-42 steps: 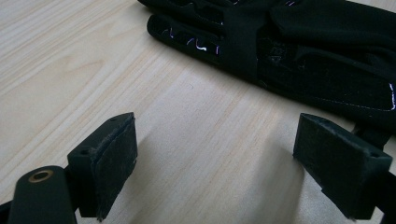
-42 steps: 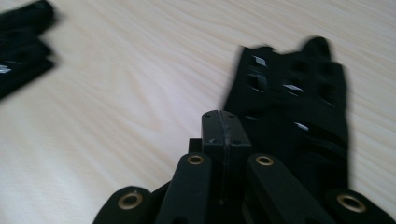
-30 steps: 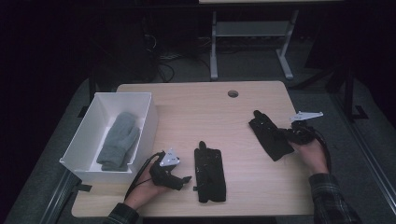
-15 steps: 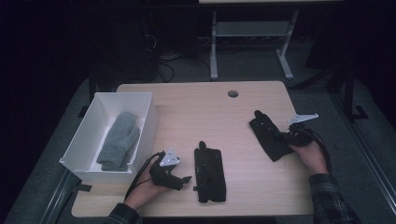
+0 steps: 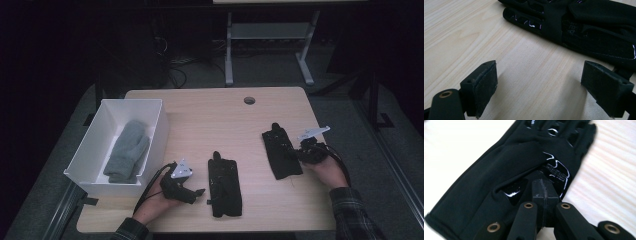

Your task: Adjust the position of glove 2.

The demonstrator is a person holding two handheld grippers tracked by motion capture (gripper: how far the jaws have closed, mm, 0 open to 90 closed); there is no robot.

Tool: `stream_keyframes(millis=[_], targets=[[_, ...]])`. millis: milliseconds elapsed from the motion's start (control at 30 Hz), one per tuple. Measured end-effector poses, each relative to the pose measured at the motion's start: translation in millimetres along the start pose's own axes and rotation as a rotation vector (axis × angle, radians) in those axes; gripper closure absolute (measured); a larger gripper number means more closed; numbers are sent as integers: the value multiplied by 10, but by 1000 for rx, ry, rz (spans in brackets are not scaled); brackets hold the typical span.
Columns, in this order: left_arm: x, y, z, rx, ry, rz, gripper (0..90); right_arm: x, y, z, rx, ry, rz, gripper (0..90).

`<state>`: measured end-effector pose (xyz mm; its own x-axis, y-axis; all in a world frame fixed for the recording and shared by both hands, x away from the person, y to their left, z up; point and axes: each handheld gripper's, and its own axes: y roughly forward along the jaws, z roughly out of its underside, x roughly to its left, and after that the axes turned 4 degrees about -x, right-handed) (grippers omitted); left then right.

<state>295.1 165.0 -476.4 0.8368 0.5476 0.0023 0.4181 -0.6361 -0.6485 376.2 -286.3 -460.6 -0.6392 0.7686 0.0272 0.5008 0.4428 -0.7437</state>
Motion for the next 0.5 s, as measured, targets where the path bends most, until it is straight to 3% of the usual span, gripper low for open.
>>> stream_keyframes(millis=[200, 300, 500], targets=[[1, 0, 0, 0, 0, 0, 130, 195, -10, -18, 26, -58, -56, 900], [0, 0, 0, 0, 0, -1, 130, 248, 0, -44, 29, -97, -54, 900], [0, 0, -1, 0, 0, -1, 130, 188, 3, -163, -55, -67, -27, 900]])
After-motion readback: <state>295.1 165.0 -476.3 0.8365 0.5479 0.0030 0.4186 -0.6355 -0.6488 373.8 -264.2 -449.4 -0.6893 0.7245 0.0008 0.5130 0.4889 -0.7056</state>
